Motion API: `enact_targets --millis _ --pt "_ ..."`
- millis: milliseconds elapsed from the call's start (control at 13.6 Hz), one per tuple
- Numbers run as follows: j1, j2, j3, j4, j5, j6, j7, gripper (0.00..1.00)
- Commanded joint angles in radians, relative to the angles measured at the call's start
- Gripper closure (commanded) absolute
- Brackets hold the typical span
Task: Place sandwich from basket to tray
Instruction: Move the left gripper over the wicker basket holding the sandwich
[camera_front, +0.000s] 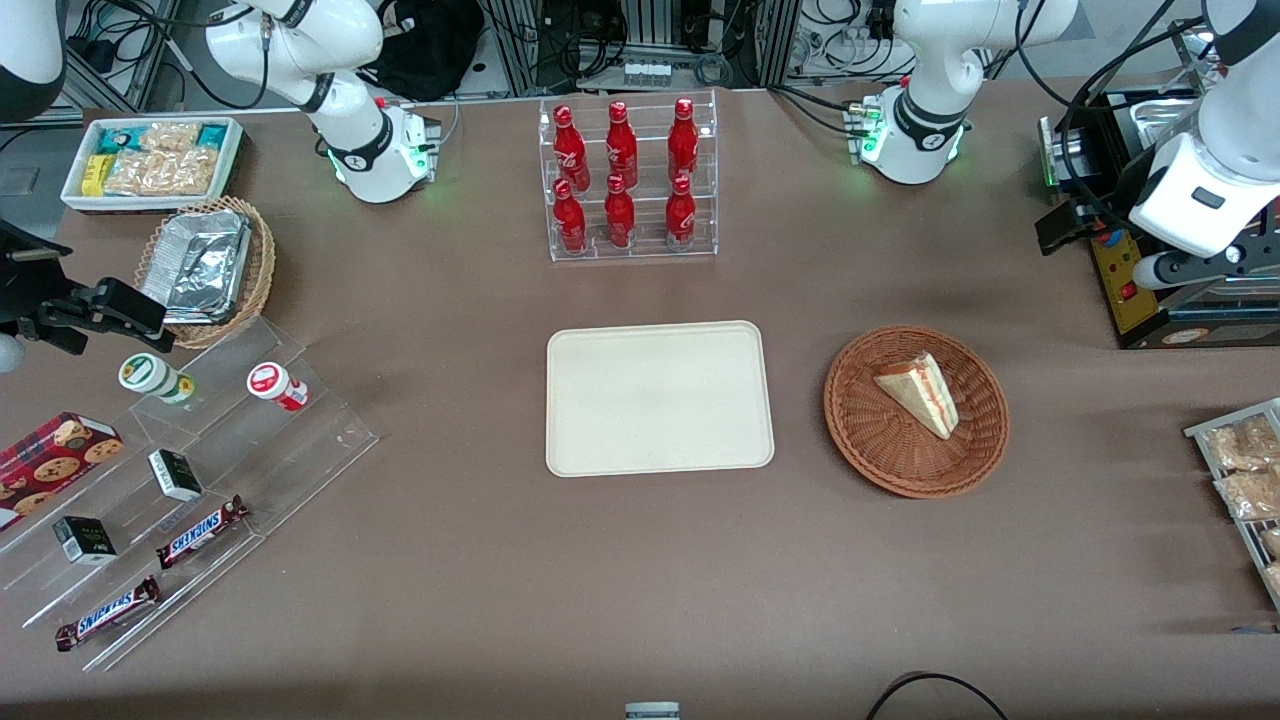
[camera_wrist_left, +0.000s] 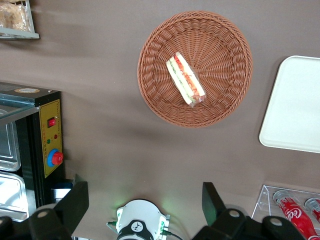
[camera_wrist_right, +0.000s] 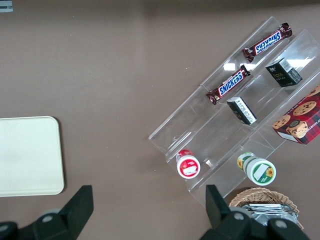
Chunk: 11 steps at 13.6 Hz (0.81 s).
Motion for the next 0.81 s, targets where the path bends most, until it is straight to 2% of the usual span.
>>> enact_targets --millis 0,293,733 --pt "-0.003 0.001 0.001 0.005 -0.005 -0.002 0.01 0.0" --pt "-0.003 0.009 0.001 -0.013 -0.005 0.0 0.01 0.0" --pt "-0.006 0.102 -0.001 -0.035 -0.006 0.026 0.01 0.0"
